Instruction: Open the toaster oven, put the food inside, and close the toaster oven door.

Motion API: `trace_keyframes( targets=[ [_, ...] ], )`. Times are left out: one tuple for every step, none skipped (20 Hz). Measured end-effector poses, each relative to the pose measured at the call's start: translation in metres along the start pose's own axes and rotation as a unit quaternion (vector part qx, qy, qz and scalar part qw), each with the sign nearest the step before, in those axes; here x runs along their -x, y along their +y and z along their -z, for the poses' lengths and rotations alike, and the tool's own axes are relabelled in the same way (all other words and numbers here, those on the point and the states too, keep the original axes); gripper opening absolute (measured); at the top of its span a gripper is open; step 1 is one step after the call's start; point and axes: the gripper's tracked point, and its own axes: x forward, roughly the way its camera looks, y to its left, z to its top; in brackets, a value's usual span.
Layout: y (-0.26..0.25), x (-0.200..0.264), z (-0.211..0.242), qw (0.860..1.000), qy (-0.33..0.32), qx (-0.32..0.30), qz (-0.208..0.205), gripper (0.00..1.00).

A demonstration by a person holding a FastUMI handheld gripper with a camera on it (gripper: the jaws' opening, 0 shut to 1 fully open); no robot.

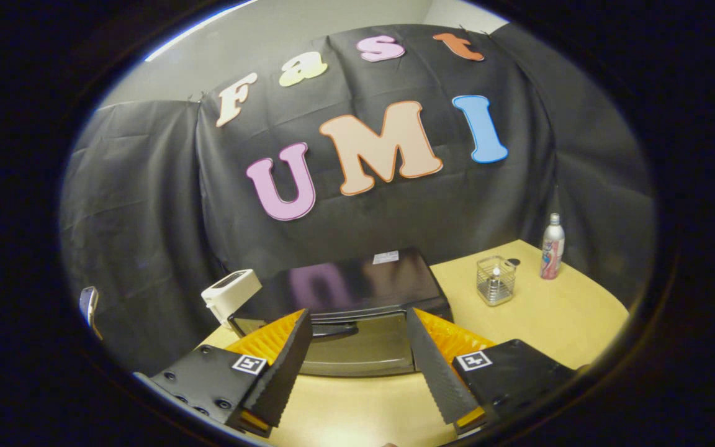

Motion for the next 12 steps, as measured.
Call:
trace_keyframes(
  targets=[
    [0.006,-0.008,0.001,1.0,-0.001,-0.001,0.001,0.94],
    [0.014,-0.016,0.002,1.0,-0.004,-0.003,0.001,0.94],
    [0.021,-0.026,0.002,1.0,-0.008,-0.004,0.001,0.94],
    [0.029,-0.035,0.003,1.0,-0.013,-0.001,0.003,0.93],
    [0.036,-0.045,0.005,1.0,-0.018,0.004,0.004,0.93],
    [0.042,-0.053,0.008,1.0,-0.02,0.009,0.009,0.93],
    [0.048,-0.061,0.014,1.0,-0.02,0.013,0.011,0.93],
    [0.052,-0.068,0.02,1.0,-0.019,0.017,0.015,0.93],
    [0.054,-0.074,0.024,0.999,-0.019,0.024,0.022,0.93],
    [0.056,-0.077,0.027,0.999,-0.023,0.034,0.028,0.93],
    [0.057,-0.08,0.029,0.998,-0.026,0.045,0.032,0.93],
    [0.058,-0.083,0.034,0.998,-0.025,0.052,0.034,0.93]
  ],
)
